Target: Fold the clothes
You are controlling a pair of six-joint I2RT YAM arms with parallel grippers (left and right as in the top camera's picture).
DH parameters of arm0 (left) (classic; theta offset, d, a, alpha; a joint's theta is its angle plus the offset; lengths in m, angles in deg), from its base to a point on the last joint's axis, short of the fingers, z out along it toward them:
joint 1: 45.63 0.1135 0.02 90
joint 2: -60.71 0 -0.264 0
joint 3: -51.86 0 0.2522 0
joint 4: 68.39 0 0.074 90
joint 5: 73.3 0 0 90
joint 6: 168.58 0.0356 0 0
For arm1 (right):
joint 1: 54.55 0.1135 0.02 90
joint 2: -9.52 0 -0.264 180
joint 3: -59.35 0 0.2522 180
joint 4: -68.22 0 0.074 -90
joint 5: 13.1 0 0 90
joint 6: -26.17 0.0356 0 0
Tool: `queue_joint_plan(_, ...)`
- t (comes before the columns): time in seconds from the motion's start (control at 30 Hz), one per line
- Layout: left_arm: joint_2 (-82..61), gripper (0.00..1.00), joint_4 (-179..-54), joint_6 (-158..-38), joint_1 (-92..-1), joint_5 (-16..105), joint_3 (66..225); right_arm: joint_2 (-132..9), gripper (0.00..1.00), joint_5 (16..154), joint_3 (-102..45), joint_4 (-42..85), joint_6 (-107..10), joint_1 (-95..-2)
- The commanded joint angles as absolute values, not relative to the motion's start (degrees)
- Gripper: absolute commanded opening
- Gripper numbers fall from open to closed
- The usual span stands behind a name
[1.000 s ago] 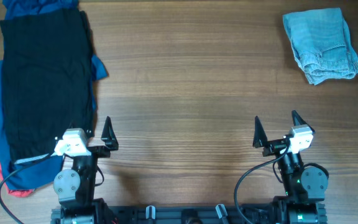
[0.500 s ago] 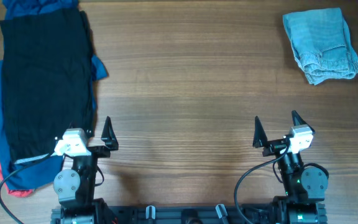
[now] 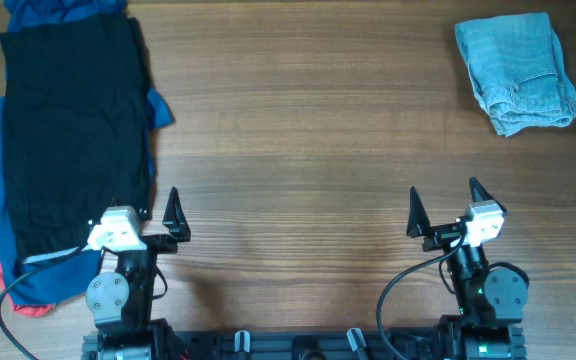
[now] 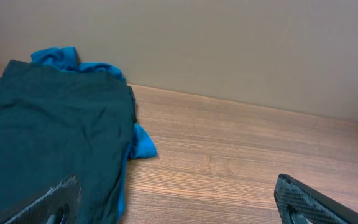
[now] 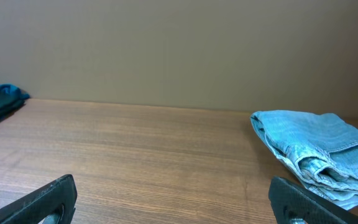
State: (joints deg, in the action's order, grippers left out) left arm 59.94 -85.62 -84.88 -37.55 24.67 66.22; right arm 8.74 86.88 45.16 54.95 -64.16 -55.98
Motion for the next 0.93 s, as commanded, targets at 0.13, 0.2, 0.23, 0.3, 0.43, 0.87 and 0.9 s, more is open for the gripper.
queue_joint_plan(0.13,60.6,1.00,-85.9,-85.4,-37.1,24.1,65.9,9.3,1.00,85.9,45.3,55.1,-64.8,-55.7)
queue_joint_plan(0.2,60.6,1.00,-85.9,-85.4,-37.1,24.1,65.9,9.3,1.00,85.9,45.3,55.1,-64.8,-55.7)
queue_joint_plan(0.23,60.6,1.00,-85.9,-85.4,-37.1,24.1,65.9,9.3,1.00,85.9,45.3,55.1,-64.8,-55.7)
queue_joint_plan(0.3,60.6,1.00,-85.9,-85.4,-37.1,24.1,65.9,9.3,1.00,85.9,45.3,55.1,-64.8,-55.7)
queue_joint_plan(0.43,60.6,1.00,-85.9,-85.4,-37.1,24.1,65.9,9.3,0.99,85.9,45.3,55.1,-64.8,-55.7)
queue_joint_plan(0.87,60.6,1.00,-85.9,-85.4,-37.1,24.1,65.9,9.3,1.00,85.9,45.3,55.1,-64.8,-55.7)
queue_joint_plan(0.9,60.6,1.00,-85.9,-85.4,-37.1,24.1,65.9,9.3,1.00,85.9,45.3,55.1,-64.8,-55.7)
